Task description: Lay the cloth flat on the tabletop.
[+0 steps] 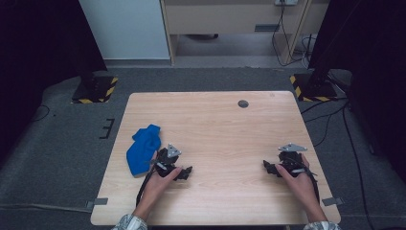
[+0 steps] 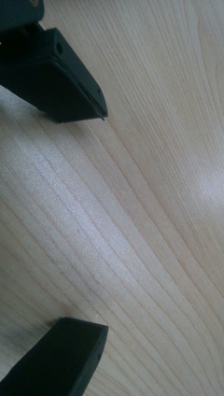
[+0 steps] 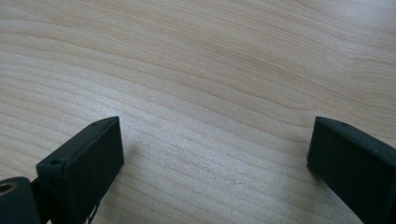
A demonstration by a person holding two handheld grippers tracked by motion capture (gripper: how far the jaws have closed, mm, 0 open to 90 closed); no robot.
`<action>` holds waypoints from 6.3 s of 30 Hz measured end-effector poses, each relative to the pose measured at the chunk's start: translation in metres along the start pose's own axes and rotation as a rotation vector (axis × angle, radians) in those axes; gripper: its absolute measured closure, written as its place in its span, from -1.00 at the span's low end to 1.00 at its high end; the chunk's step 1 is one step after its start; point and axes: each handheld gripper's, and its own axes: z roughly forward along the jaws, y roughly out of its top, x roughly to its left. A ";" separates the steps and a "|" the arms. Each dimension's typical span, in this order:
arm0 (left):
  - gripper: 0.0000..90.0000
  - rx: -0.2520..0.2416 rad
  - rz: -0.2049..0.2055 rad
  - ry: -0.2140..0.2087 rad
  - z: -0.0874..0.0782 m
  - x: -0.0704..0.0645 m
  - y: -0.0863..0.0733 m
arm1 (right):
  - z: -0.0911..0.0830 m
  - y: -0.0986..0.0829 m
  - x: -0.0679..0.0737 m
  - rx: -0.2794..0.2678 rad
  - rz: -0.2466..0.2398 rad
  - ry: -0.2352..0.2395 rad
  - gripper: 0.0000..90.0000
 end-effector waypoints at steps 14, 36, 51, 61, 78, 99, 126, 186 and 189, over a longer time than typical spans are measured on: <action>-0.89 -0.078 0.015 0.034 -0.026 -0.001 0.011 | 0.000 0.000 0.002 0.000 -0.002 0.004 -0.92; -0.86 -0.172 -0.142 0.247 -0.085 0.085 -0.010 | 0.000 0.000 0.004 0.001 -0.002 0.001 -0.93; -0.44 -0.002 -0.220 0.234 -0.059 0.116 -0.038 | 0.000 0.000 0.007 0.002 -0.003 0.007 -0.94; 0.43 -0.041 -0.269 0.103 -0.059 0.117 -0.041 | 0.000 0.000 0.008 0.003 -0.006 0.008 -0.94; 0.67 -0.116 -0.185 -0.005 -0.062 0.072 -0.004 | 0.000 0.000 0.008 0.003 -0.006 0.010 -0.94; 0.66 -0.175 -0.074 -0.189 -0.044 -0.004 0.059 | 0.001 0.000 0.009 0.005 -0.003 0.008 -0.96; 0.64 0.004 0.097 -0.203 0.036 -0.075 0.067 | 0.001 0.000 0.010 0.008 0.005 0.004 -0.98; -0.75 -0.196 0.012 -0.129 -0.041 -0.035 0.014 | -0.014 0.053 0.133 -0.250 -0.268 0.423 0.93; -0.75 -0.196 0.020 -0.138 -0.041 -0.039 0.014 | -0.017 0.064 0.134 -0.280 -0.213 0.443 0.93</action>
